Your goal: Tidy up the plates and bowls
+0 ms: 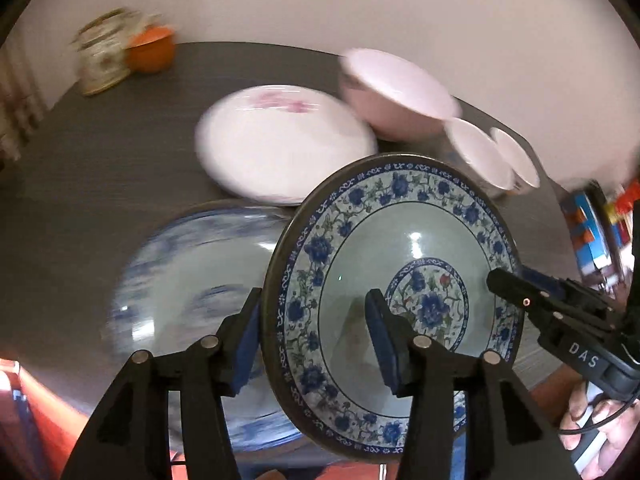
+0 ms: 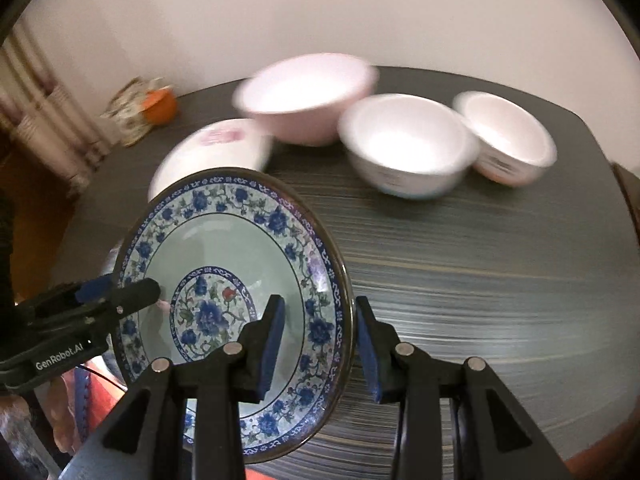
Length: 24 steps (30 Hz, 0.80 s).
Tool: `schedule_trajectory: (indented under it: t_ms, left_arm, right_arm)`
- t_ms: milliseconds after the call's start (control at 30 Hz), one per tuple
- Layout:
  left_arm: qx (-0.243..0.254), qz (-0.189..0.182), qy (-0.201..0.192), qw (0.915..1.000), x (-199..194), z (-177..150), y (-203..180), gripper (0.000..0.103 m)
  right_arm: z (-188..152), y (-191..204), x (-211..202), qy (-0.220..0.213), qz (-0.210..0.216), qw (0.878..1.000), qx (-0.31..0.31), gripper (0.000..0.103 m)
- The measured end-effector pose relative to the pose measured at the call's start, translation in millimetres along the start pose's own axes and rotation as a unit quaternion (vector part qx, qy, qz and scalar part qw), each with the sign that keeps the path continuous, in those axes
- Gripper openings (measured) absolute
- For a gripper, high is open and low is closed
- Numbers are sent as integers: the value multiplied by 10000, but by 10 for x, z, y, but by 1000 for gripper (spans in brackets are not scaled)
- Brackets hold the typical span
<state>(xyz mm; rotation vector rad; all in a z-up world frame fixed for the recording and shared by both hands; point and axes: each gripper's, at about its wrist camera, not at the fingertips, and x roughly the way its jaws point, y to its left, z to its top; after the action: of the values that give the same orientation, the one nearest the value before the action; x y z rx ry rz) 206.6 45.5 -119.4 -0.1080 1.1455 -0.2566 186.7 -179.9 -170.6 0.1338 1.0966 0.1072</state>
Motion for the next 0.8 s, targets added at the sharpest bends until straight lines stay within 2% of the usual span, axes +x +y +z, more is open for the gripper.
schedule_trajectory:
  t_ms: [167,267,367,500,633,700,767,800]
  left_arm:
    - [-349,410,52,9985,-74,-112,721,47]
    - [-564,456,78,9973,-44,-115,1017,47]
    - [-608,439,136,9971,33,-101,1120,47]
    - [-541,450,139,9974,95,-71,1133,48]
    - [-406,431,112,9982,160,-116,1151,48]
    - [-297,400,81,9987,198,-144,1116,53]
    - [-61,571,-293,9979,111,-179,1050,75]
    - [36,651,-542,9964,36,-186,1036,81]
  right_arm:
    - [23,740,295,310,310,9986,-306,37]
    - [3,1092,460,438,316,9973,-498,37]
    - [-4,1274,562,567,214,9960,-663,37]
    - [-32,1326,671,693,32,9949,-734,37]
    - [-84,1356,654,574,-158,9947,-837,37]
    - [-116,1364,631,531,-175,9955,-767,36]
    - [-118,1340,569,393,-267,9963,-718,36]
    - [-113,1326,530,283,-352,9964,-719,37]
